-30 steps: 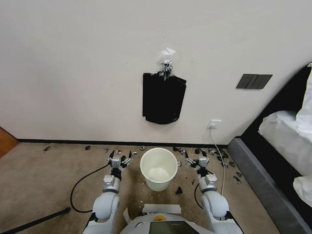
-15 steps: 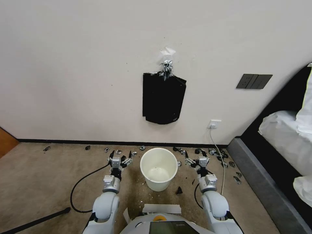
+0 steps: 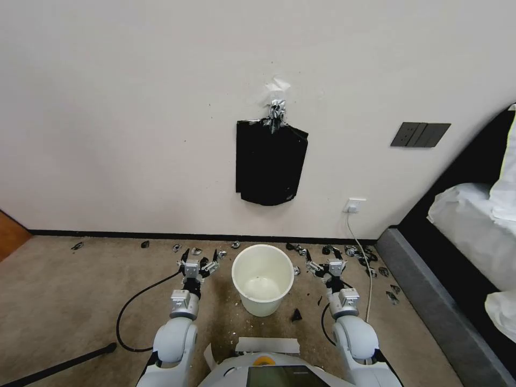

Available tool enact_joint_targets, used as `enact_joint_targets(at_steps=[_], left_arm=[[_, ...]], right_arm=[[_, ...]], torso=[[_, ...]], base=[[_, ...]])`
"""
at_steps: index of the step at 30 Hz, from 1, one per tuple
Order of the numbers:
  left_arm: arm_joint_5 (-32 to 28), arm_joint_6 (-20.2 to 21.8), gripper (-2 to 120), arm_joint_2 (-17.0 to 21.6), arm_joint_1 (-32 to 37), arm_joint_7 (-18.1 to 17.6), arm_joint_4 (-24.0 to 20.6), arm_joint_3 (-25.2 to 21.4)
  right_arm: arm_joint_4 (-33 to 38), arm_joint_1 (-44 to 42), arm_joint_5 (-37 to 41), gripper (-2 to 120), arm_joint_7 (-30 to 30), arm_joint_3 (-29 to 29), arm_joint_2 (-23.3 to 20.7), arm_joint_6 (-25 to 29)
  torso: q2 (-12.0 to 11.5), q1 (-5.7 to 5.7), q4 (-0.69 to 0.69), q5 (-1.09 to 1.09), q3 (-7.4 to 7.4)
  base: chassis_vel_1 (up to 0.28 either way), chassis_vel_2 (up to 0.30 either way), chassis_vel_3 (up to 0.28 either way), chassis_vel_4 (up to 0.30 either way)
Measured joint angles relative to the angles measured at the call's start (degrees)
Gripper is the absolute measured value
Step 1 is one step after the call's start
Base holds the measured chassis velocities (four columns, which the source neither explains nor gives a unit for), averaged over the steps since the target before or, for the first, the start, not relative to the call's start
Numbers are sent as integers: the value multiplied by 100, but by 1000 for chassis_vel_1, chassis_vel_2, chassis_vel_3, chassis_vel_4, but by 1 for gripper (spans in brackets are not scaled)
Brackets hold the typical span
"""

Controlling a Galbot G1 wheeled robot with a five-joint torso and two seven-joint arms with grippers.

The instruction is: Place a trash bag onto the trash bin.

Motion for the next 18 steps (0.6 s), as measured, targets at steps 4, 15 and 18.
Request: enact_joint_targets(at_steps=[4,15,18], left_arm=[[56,-214,100,-9,120,-87,-13,51],[476,-2106,100,-58,1166,-721,-175,601],[445,-2136,100,11,1178,-681,-193,617]], right_arm=[[145,-239,45,100,227,-147,-202,287],[465,-1142,197,100,873,-691,-634,1354],[440,-1127,224,100,880,-706,-620,1358]], torso=[[0,0,1,3,0],[0,0,-1,1,-1],[0,0,-1,1,0]], base=[[0,0,0,0],[0,0,0,0],[0,0,0,0]])
